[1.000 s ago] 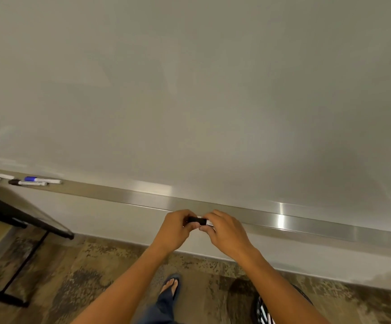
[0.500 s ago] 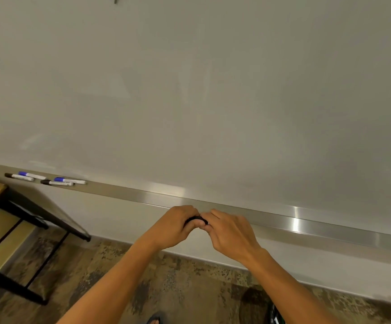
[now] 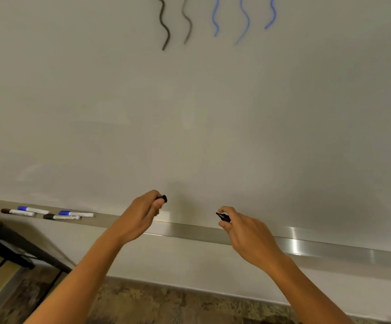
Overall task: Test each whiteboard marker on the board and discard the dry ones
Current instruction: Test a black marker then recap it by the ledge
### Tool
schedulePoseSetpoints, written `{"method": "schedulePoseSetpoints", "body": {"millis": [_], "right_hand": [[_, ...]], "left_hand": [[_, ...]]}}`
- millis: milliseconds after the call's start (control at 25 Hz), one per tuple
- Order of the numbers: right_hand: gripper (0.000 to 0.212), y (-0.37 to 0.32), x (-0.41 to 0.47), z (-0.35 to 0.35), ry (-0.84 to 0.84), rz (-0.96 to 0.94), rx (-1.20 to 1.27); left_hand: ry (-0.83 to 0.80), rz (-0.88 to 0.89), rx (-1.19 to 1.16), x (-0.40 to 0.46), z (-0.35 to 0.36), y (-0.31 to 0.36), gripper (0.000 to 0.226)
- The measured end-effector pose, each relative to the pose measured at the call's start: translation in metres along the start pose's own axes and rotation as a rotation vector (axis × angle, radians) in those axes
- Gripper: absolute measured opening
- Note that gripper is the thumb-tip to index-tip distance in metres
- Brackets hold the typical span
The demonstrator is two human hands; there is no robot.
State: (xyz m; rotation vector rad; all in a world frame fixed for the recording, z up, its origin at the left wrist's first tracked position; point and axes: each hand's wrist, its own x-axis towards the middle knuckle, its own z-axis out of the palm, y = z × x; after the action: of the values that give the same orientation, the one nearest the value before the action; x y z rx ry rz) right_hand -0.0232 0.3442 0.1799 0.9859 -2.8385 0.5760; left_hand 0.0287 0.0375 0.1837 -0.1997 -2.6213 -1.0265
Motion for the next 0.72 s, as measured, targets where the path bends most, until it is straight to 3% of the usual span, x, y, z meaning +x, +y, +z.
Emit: {"method": "schedulePoseSetpoints", "body": {"millis": [120, 240, 440, 600, 720], "right_hand": [[0.037, -0.021, 0.017, -0.011, 0.054, 0.037, 0.14], [0.04, -0.037, 0.035, -0.03, 0.115, -0.027, 0.241], [0.051, -0.056, 0.072, -0.087, 0.257, -0.087, 0.366], [0.049, -0.071, 0.095, -0.14, 0.406, -0.191, 0.471], [0.027, -0.081, 0.105, -0.183, 0.507, -0.24, 0.617]], "left_hand": [[0.108, 0.044, 0.053, 0.023, -0.028, -0.001, 0.042], [0.332, 0.119, 0.142, 0.051, -0.055, 0.009, 0.054], [0.628, 0.234, 0.028, 0.105, -0.114, 0.041, 0.059], [0.757, 0.397, 0.084, 0.148, -0.17, 0.075, 0.043], [0.866, 0.531, 0.202, 0.182, -0.209, 0.103, 0.03]]}}
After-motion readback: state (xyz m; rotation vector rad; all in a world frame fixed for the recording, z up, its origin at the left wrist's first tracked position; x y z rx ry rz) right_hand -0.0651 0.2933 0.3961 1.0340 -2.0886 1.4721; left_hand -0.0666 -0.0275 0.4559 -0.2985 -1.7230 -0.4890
